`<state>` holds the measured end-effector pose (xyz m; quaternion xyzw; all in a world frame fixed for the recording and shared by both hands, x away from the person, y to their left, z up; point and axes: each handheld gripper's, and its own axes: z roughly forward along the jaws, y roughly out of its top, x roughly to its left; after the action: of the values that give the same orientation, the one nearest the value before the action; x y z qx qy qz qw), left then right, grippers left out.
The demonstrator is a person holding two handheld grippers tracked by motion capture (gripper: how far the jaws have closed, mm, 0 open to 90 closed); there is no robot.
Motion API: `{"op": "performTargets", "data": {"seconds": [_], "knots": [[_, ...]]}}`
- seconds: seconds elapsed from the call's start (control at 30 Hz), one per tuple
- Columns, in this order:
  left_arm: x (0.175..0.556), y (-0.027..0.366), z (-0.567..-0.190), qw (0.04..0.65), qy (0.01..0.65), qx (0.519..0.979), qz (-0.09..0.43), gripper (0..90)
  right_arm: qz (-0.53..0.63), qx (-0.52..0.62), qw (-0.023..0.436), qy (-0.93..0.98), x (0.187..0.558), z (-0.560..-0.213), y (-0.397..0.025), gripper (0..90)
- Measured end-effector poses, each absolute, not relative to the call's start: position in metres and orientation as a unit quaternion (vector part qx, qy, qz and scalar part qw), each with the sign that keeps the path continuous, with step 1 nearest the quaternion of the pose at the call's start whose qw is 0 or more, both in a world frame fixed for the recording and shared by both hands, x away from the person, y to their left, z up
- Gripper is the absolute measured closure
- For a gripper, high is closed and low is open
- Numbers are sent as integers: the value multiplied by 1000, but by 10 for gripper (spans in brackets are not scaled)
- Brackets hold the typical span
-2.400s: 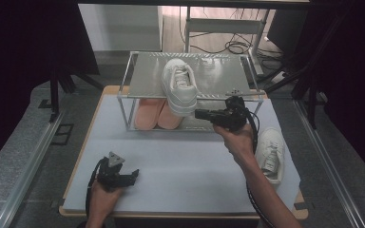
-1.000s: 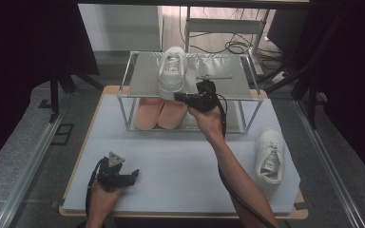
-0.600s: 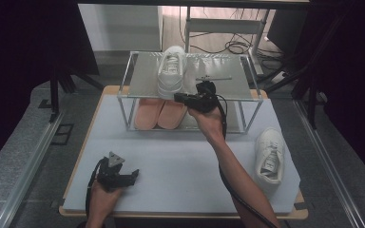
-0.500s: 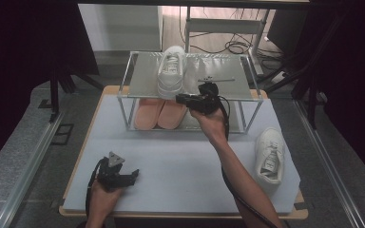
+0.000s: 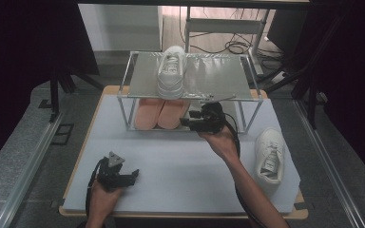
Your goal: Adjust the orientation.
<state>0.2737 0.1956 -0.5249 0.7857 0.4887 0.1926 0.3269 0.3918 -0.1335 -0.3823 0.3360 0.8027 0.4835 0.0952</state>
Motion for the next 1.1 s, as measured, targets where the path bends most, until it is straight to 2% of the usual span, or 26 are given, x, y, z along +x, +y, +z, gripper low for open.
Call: {"op": "performTargets", "data": {"seconds": [0.33,0.7,1.1], "knots": [[274,196,-525,327,489,786,192,145,461,295,107,830,373,-405,-146,333],[274,195,-525,328,490,785,193,144,447,307,85,836,359,-422,-164,287],[274,196,-525,326,489,786,192,143,435,324,94,835,339,-422,-188,204]]}}
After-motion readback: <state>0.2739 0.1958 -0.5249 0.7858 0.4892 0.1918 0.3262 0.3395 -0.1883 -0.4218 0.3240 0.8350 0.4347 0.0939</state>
